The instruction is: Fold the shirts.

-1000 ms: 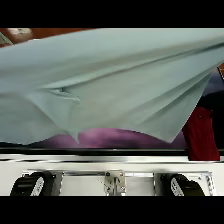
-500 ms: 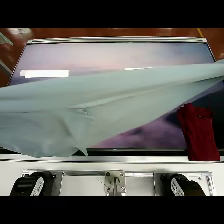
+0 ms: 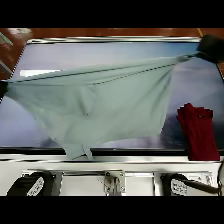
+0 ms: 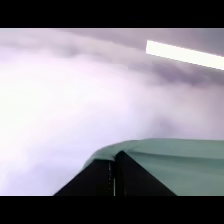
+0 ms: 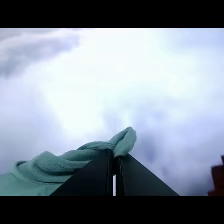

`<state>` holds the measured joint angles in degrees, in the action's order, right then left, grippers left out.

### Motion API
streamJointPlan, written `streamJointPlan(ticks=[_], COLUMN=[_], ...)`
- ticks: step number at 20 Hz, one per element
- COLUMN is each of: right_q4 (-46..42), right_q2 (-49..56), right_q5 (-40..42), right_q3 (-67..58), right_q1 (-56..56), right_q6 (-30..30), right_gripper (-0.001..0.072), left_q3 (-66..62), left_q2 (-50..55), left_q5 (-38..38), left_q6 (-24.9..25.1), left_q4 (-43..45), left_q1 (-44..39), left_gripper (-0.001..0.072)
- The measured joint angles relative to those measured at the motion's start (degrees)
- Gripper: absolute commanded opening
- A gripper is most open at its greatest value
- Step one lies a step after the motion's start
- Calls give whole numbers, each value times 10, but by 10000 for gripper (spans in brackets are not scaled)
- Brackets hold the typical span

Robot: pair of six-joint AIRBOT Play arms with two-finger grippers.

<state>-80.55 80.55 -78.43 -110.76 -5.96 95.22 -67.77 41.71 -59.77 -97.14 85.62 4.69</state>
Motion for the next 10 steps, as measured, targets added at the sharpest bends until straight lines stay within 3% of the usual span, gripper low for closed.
streamJointPlan(ticks=[4,8,9,10], right_q4=[0,11,20,29], right_q2=[148,244,261,273], right_q5=[130,163,155,147], right_q3=[0,0,0,0], right_q1=[47,67,69,71], right_q6=[33,53,57,58], right_gripper=[61,83,240,558], left_q3=[8,11,11,11], left_q2=[154,283,309,331], left_q5=[75,122,127,129], left_q6=[0,-1,-1,-1], left_q4=[-8,-69,-87,-108], left_q1=[0,0,0,0], left_gripper=[40,44,110,307])
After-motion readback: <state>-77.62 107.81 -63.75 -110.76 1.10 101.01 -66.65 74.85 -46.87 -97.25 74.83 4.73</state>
